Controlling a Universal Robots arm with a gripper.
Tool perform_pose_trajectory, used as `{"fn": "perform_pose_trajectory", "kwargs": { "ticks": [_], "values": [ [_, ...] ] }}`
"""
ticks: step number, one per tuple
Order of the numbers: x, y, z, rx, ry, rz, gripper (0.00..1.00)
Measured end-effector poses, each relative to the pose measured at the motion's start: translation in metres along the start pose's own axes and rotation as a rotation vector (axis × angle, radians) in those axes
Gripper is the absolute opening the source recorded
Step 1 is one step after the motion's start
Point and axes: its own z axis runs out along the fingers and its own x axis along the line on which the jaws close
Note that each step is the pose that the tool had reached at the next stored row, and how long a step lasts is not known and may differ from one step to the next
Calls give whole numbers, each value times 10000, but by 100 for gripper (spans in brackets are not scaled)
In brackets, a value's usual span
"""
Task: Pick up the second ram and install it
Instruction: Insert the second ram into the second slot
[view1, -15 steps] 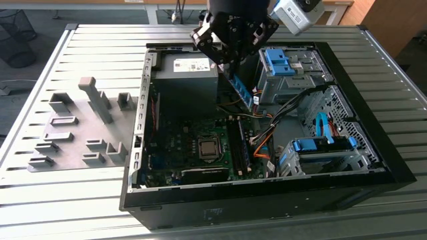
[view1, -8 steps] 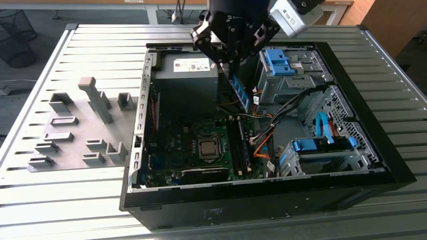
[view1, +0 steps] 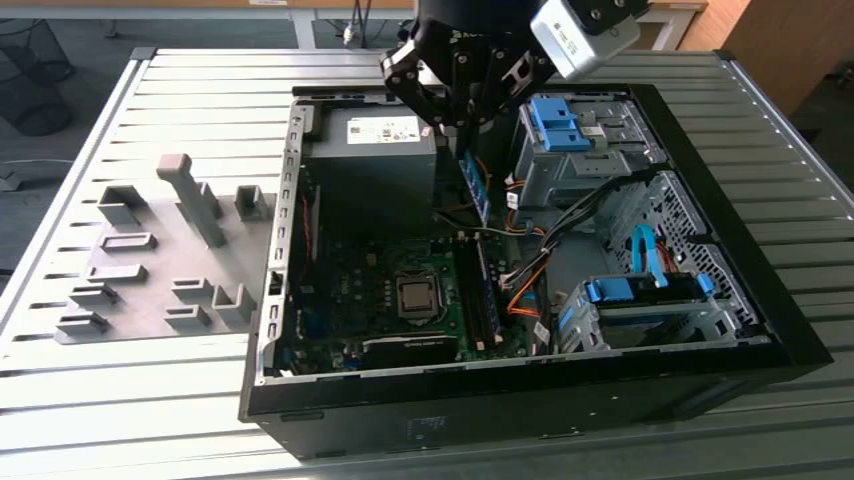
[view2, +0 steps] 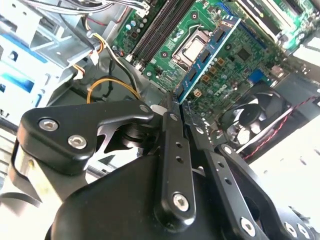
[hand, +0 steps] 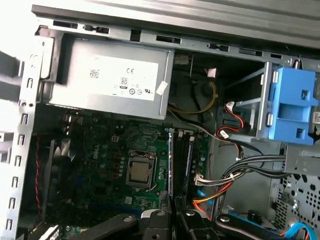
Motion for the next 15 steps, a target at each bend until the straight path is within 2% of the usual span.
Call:
{"fn": "perform_pose_trajectory", "kwargs": {
  "ticks": [4,15],
  "values": [
    [0,0,0,14,-7,408,14],
    [0,0,1,7,-8,423,14]
  ]
}}
